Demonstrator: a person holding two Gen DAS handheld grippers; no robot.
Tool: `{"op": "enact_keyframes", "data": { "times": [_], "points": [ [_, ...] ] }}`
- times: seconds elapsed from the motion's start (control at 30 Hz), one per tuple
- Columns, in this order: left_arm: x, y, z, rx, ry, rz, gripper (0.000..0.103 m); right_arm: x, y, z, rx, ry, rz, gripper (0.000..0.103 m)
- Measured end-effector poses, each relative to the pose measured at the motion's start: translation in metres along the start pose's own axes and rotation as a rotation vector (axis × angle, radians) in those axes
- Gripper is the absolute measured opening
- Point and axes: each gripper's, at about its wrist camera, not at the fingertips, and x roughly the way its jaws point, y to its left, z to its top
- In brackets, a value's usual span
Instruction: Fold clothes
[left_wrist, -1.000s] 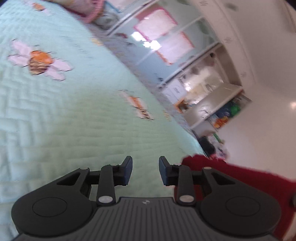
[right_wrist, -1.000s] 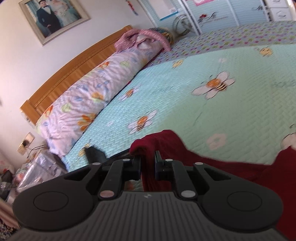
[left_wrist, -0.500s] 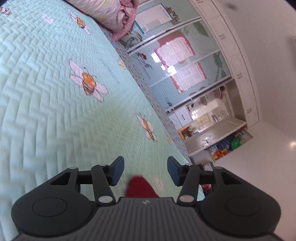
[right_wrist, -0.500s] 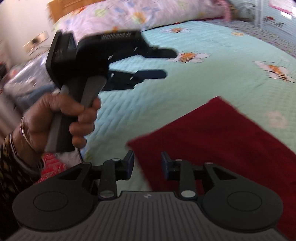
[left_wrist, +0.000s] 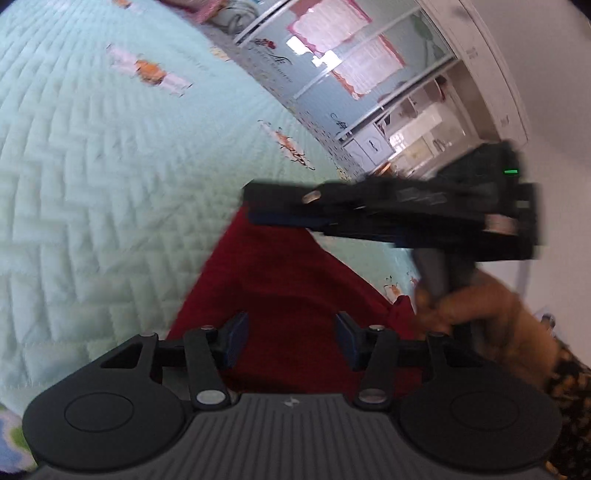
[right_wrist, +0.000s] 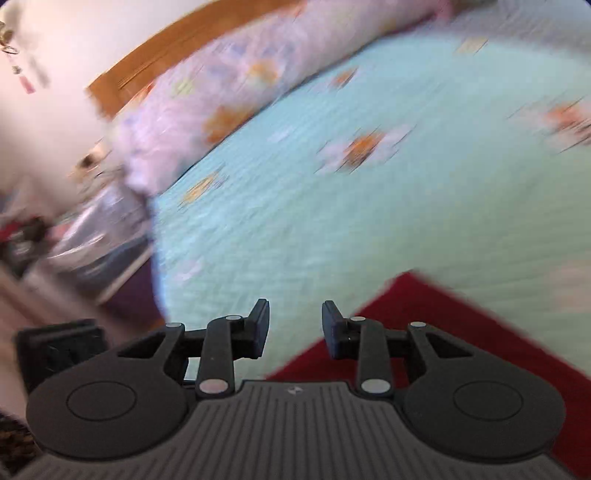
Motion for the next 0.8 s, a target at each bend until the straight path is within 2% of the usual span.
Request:
{"op": "enact_keyframes", "data": {
  "times": [0.03, 0.1, 0.17, 0.23, 0.33, 0.5, 0.53, 0.6, 0.63, 0.67, 0.7, 0.77, 0.8],
  "points": [
    [0.0, 0.002, 0.0, -0.002, -0.001, 0.011, 0.041, 0.006, -0.016, 0.002, 0.024, -0.002, -0.02, 0.001],
    [0.001, 0.003, 0.001, -0.001, 0.002, 0.024, 0.037, 0.017, -0.048, 0.005, 0.071, -0.007, -0.06, 0.0],
    [0.002, 0.004, 0.001, 0.0, 0.003, 0.024, 0.037, 0.009, -0.061, 0.008, 0.095, -0.096, -0.122, 0.0],
    [0.002, 0.005, 0.001, -0.011, 0.003, 0.023, 0.037, 0.003, -0.059, 0.009, 0.078, -0.137, -0.269, 0.002],
    [0.002, 0.006, 0.001, -0.027, 0.002, 0.022, 0.036, -0.017, -0.051, -0.002, 0.125, -0.199, -0.2, 0.005],
    [0.001, 0.008, 0.0, -0.054, 0.001, 0.02, 0.029, -0.021, -0.06, -0.022, 0.249, -0.22, -0.149, 0.008],
    [0.001, 0.008, 0.0, -0.059, 0.001, 0.02, 0.029, -0.021, -0.062, -0.026, 0.274, -0.223, -0.139, 0.0],
    [0.001, 0.007, 0.001, -0.059, 0.004, 0.029, 0.026, -0.022, -0.066, -0.033, 0.325, -0.23, -0.12, 0.0],
    [0.001, 0.006, 0.001, -0.057, 0.007, 0.035, 0.026, -0.029, -0.06, -0.034, 0.32, -0.27, -0.193, 0.008],
    [0.001, 0.006, 0.002, -0.057, 0.011, 0.041, 0.026, -0.039, -0.052, -0.033, 0.306, -0.322, -0.289, 0.01],
    [0.001, 0.004, 0.002, -0.055, 0.015, 0.048, 0.026, -0.049, -0.046, -0.038, 0.32, -0.353, -0.269, 0.01],
    [0.002, 0.001, 0.004, -0.049, 0.026, 0.066, 0.027, -0.07, -0.035, -0.051, 0.367, -0.402, -0.156, 0.013],
    [0.002, 0.0, 0.005, -0.044, 0.031, 0.075, 0.027, -0.078, -0.027, -0.062, 0.376, -0.41, -0.117, 0.019]
  ]
}}
